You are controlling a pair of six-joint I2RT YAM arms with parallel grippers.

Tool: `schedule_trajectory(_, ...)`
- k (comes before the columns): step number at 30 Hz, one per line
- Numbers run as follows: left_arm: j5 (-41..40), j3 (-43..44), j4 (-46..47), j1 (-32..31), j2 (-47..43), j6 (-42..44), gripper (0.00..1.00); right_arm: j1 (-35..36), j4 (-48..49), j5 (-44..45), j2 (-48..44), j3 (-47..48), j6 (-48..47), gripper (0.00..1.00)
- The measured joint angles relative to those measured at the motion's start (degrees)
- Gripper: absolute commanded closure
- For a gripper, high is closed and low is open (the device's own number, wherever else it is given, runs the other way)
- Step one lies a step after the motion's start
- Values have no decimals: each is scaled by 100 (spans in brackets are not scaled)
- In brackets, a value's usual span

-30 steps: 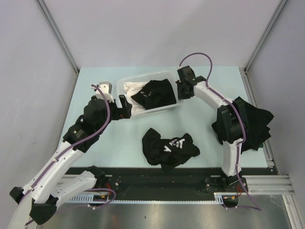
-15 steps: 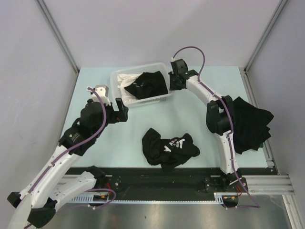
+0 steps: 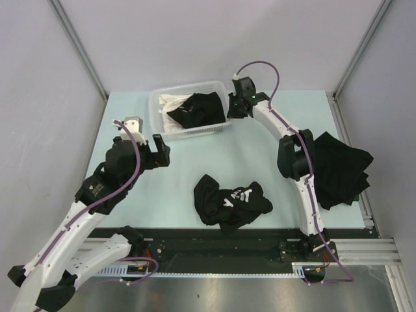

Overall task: Fold and stack the t-shirts
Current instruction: Flatten the tshirt out

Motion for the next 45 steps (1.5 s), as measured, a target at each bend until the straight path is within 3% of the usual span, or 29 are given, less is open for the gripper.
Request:
schedule_trajectory(9,-223,116,11,-2,105,9,0,988,675,72,-24,-313,260,100)
schedule_trajectory(17,-308,136,122,0,140,11,1,1873,752,-439,-46,-424,205,100)
schedule_trajectory(45,-481,122,240,0,-122,-4,1,2385,1060,-1696,-511,-1360,-101,100)
